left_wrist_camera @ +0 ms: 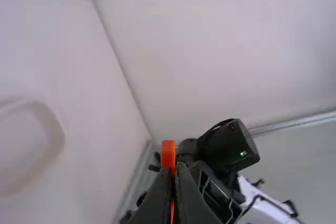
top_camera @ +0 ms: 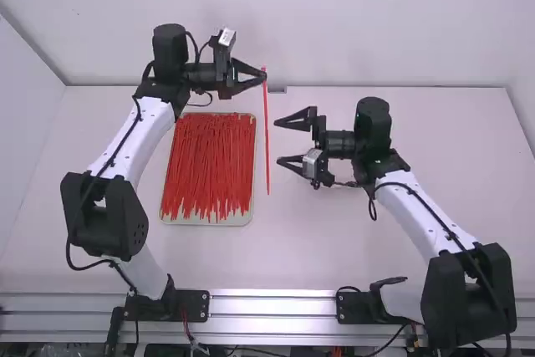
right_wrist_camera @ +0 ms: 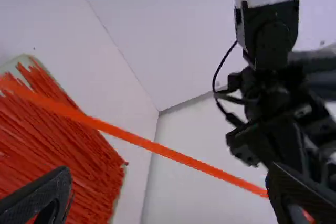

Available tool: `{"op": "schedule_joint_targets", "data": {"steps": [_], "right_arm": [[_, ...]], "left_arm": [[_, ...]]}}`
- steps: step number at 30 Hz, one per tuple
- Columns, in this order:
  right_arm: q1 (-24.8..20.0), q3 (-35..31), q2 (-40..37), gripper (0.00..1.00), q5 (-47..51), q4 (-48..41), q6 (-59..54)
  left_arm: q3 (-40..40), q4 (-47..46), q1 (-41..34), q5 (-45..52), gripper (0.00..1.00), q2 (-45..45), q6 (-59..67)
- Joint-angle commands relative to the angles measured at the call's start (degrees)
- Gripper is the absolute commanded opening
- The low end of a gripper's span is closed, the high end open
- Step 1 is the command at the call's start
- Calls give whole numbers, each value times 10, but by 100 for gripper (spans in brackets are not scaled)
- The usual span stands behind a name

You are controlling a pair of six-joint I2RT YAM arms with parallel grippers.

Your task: Fasten the cable tie

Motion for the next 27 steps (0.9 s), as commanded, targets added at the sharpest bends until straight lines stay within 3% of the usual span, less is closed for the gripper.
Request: {"op": "schedule_joint_targets", "data": {"steps": [1,9,16,22,25,27], "right_arm": [[0,-4,1,99,-35,6,-62],[-12,-4,1,98,-105,43,-69],[11,-4,1,98,-105,43,-99],[31,-4,1,77,-106,43,-98],[30,-4,1,74,-111,40,-99],[29,-4,1,62,-134,39,-98]], "left_arm": [[12,-17,2,16,3,2,-44],[11,-30,2,13,2,2,-118],[11,-37,4,-24,2,2,-117],[11,-33,0,-6,2,2,-113],[10,-33,2,2,3,2,-110],[6,-32,3,-3,2,2,-110]]}}
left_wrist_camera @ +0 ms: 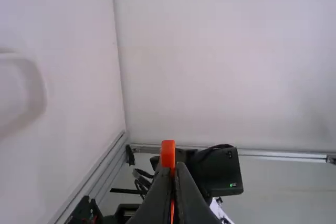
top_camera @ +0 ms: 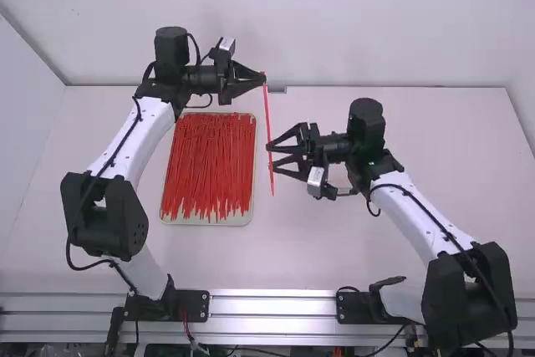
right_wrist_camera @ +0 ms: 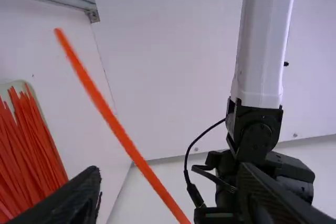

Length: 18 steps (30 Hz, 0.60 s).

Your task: Fasten the cable tie

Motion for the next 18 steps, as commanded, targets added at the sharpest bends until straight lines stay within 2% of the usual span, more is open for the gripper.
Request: {"op": "schedule_joint_targets", "data": {"steps": [1,2,4,9,13,18], "right_arm": [[-2,-4,1,59,-35,0,1],[-2,-4,1,51,-43,0,1],[-5,-4,1,44,-43,0,1],[-3,-4,1,31,-57,0,2],[-7,-4,1,26,-61,-1,4],[-8,-4,1,14,-75,-9,3]], "left_arm": [[4,2,6,8,3,2,2],[1,2,7,3,3,2,3],[-4,2,5,2,2,2,1],[-6,2,5,1,2,2,0],[-6,10,5,1,2,2,0],[-6,13,4,0,3,2,1]]}}
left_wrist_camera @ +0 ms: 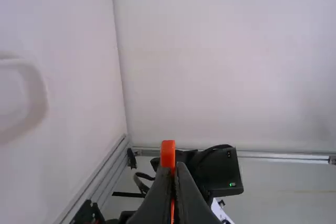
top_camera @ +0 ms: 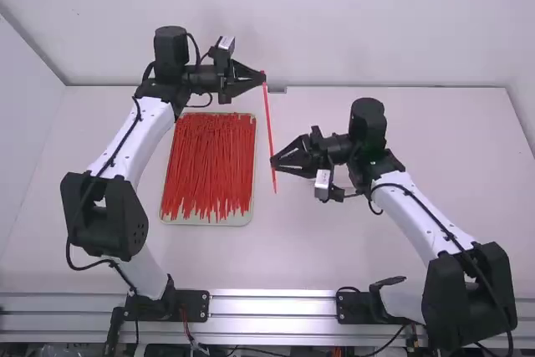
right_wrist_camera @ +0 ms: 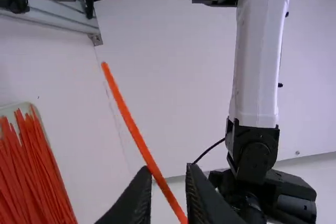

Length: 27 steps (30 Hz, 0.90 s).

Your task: Fasten the cable tie

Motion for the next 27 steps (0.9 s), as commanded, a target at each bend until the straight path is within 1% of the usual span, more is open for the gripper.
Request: {"op": "schedule_joint_targets", "data": {"steps": [1,2,3,27], "right_arm": [[0,-4,1,10,-22,-1,3],[0,-4,1,2,-21,-1,3],[-2,-4,1,0,-21,-1,3],[-4,-4,1,0,-17,-4,6]], "left_arm": [[-5,4,2,7,3,2,1],[-5,4,2,7,2,2,1],[-5,4,1,6,2,2,1],[-5,8,1,7,2,2,8]]}}
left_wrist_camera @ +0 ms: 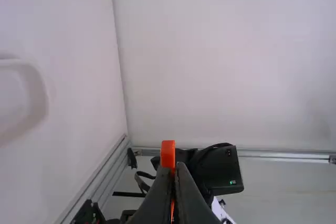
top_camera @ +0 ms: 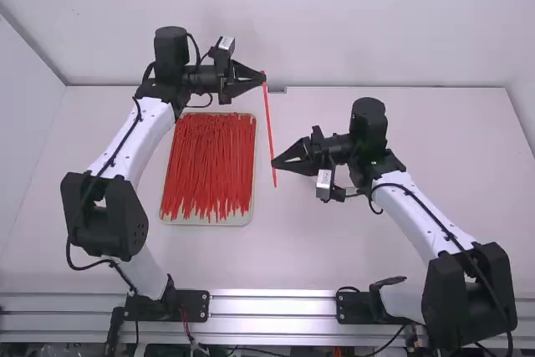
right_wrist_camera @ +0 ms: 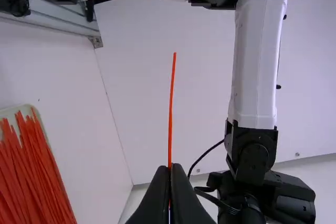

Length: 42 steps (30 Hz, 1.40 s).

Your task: Fasten the cable tie

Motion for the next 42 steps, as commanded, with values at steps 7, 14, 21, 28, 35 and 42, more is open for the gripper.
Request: {"op": "schedule_joint_targets", "data": {"steps": [7,14,21,28,35,42], "right_arm": [[-2,-4,1,0,-15,2,145],[-2,-4,1,0,-15,2,293],[-2,-4,1,0,-15,3,349],[-3,-4,1,0,-8,70,576],[-2,-4,1,0,155,184,860],[-3,-4,1,0,174,285,975]], "left_arm": [[-3,-9,1,8,2,2,47],[-3,-15,2,6,4,2,64],[-6,-12,0,6,6,2,78],[-12,-22,-3,8,2,2,180],[-16,-26,-3,8,2,2,313],[-16,-14,-3,6,2,2,449]]}}
